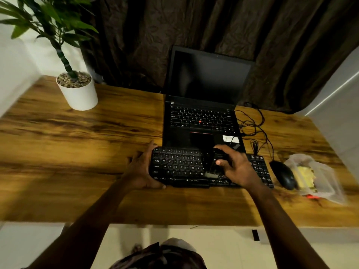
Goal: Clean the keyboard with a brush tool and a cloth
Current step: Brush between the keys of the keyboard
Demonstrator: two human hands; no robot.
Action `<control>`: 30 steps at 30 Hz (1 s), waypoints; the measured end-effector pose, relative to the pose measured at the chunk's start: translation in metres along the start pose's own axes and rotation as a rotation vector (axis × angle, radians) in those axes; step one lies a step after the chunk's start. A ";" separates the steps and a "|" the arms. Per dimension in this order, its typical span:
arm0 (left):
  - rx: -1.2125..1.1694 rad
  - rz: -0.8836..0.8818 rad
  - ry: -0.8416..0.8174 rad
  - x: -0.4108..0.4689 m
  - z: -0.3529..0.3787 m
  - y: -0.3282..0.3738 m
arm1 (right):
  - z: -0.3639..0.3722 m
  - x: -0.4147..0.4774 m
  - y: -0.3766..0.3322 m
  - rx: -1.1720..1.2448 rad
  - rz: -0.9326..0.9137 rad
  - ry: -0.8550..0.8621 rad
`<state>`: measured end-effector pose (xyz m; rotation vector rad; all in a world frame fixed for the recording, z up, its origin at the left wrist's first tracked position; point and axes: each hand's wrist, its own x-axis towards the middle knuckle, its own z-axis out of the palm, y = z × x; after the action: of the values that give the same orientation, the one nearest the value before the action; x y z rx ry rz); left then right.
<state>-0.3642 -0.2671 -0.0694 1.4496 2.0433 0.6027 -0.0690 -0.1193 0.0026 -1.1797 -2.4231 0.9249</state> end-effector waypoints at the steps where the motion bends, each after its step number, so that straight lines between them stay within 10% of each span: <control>1: -0.006 0.000 0.000 0.001 0.000 -0.001 | 0.003 0.001 -0.003 0.021 0.005 0.004; 30: -0.007 -0.006 0.006 -0.002 -0.001 0.005 | -0.031 -0.009 0.031 0.096 0.014 -0.002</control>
<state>-0.3609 -0.2671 -0.0646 1.4389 2.0481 0.6116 -0.0293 -0.0986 0.0060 -1.1632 -2.3464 1.0344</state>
